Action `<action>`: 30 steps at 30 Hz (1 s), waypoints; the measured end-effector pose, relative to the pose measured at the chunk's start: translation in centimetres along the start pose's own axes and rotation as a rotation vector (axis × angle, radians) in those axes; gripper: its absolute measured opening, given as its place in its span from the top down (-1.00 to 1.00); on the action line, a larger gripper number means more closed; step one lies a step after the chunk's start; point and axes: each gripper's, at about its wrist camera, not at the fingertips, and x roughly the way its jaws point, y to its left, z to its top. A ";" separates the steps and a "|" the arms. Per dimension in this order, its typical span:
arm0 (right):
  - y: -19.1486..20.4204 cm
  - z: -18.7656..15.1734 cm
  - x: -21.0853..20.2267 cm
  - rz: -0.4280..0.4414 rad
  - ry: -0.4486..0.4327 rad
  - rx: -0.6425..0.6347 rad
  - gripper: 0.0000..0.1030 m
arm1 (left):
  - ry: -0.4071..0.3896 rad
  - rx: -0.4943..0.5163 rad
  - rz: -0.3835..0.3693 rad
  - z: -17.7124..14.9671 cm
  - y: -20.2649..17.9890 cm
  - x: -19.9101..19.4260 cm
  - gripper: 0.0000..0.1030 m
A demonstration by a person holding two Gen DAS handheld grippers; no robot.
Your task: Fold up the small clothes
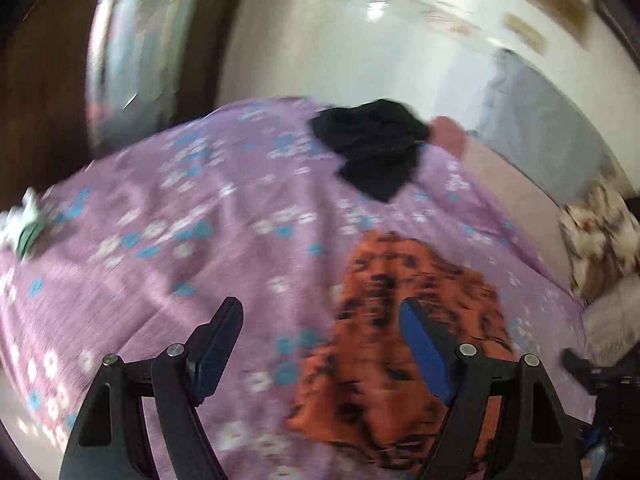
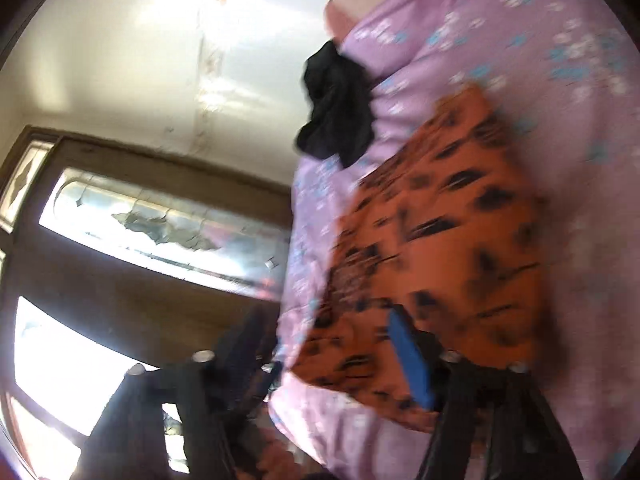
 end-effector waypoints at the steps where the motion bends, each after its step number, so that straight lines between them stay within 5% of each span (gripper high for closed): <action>1: -0.5 0.2 0.0 -0.027 0.000 0.008 0.07 | 0.003 0.027 -0.015 -0.2 -1.0 0.3 -0.58; 3: -1.7 0.5 1.3 -0.068 0.020 0.030 0.24 | 0.051 0.056 0.017 -0.8 -2.1 1.7 -0.58; 6: -3.8 -0.9 2.1 -0.059 0.060 0.078 0.32 | 0.220 0.073 0.173 -2.2 -1.7 5.7 -0.58; 8: -4.2 -2.0 2.7 -0.100 0.091 0.060 0.58 | 0.291 0.022 0.191 -3.1 -0.3 7.3 -0.59; 11: -5.1 -3.6 4.1 -0.154 0.133 0.052 0.99 | 0.271 0.058 0.201 -3.3 -0.3 7.1 -0.61; 14: -5.7 -4.9 4.9 -0.165 0.189 0.034 0.99 | 0.238 0.142 0.248 -3.8 -1.3 6.7 -0.62; 18: -3.5 -4.5 4.6 -0.242 0.252 -0.077 1.00 | 0.268 0.074 0.201 -3.4 -0.4 6.7 -0.62; 22: 0.0 -1.0 1.9 -0.153 0.161 -0.160 0.85 | 0.291 0.029 0.180 -3.4 0.3 6.8 -0.64; 27: 2.3 6.3 2.5 -0.328 0.026 -0.206 0.85 | 0.306 -0.001 0.192 -3.2 0.6 7.1 -0.74; 30: 0.9 9.2 4.7 -0.419 0.027 -0.186 0.85 | 0.306 0.008 0.199 -3.3 0.3 7.2 -0.74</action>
